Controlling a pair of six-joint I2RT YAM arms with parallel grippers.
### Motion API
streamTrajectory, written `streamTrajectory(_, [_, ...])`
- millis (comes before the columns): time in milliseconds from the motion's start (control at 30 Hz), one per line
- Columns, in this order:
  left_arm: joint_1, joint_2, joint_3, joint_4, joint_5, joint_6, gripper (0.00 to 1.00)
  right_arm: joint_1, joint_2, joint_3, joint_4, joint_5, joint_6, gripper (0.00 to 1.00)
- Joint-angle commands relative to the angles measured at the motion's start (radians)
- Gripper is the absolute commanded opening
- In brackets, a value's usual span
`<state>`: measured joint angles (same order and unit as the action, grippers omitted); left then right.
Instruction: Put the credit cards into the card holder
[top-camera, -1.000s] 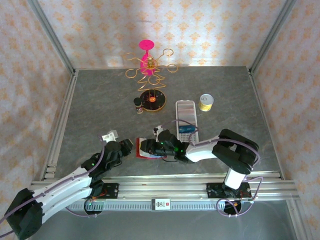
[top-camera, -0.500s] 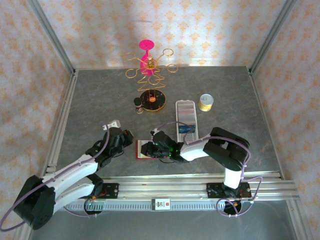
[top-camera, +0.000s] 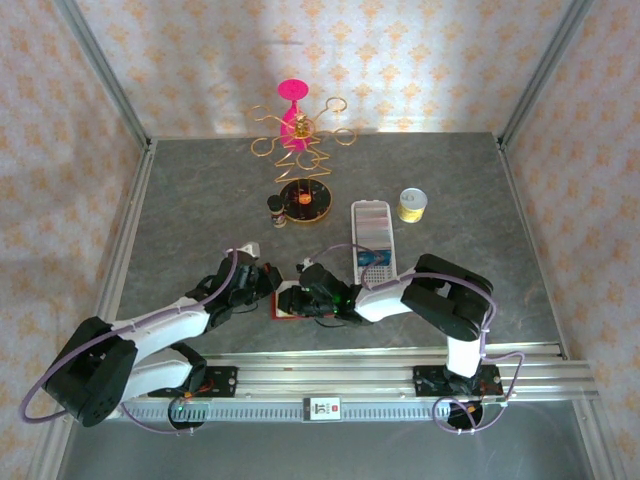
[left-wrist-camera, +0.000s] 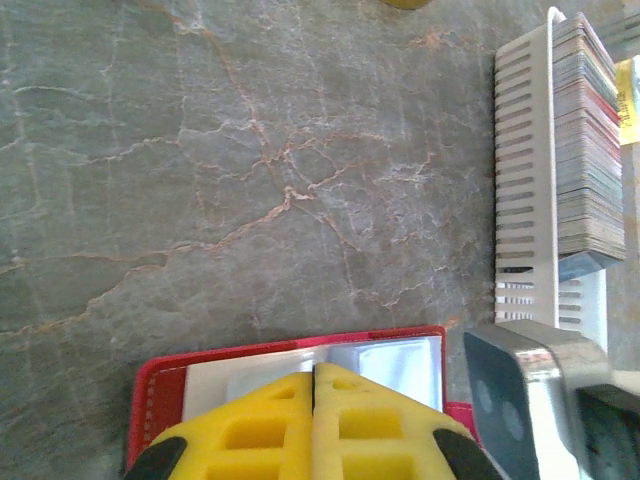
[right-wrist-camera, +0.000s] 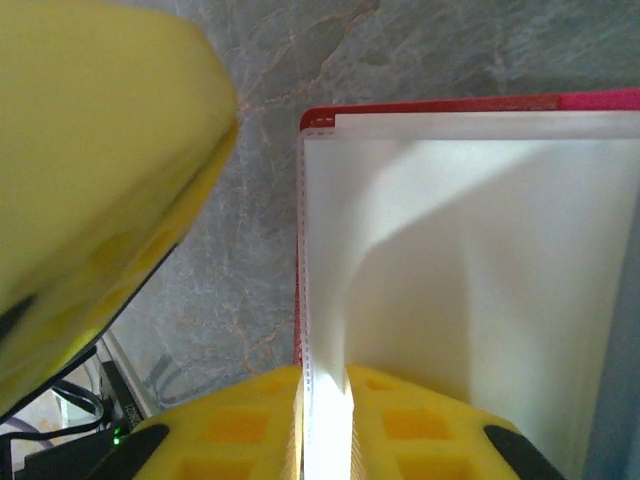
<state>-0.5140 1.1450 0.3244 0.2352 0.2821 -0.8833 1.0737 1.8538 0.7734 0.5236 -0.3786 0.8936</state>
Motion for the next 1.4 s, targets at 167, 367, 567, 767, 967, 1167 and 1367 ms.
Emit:
streamTrajectory(167, [0.007,0.086,-0.01,0.105,0.043,-0.006,0.0,0.011,0.035,0.016,-0.001,0.006,-0.009,0.15])
streamTrajectory(367, [0.005,0.146,-0.01,0.093,0.072,0.019,0.0,0.014,0.026,0.01,0.009,0.008,-0.015,0.17])
streamTrajectory(567, [0.007,0.145,-0.014,0.021,-0.003,0.058,0.0,0.02,-0.037,-0.025,0.044,0.027,-0.031,0.35])
streamTrajectory(767, [0.007,0.146,-0.02,0.025,0.007,0.068,0.0,0.022,-0.162,-0.036,-0.092,0.11,-0.117,0.4])
streamTrajectory(967, [0.007,0.118,-0.02,0.012,0.012,0.081,0.0,0.023,-0.314,-0.047,-0.256,0.219,-0.237,0.4])
streamTrajectory(1167, [0.004,0.08,0.007,-0.023,0.07,0.105,0.0,0.02,-0.477,-0.014,-0.43,0.377,-0.452,0.4])
streamTrajectory(1367, [-0.031,-0.001,0.018,-0.063,0.075,0.127,0.0,0.01,-0.63,-0.005,-0.513,0.516,-0.658,0.4])
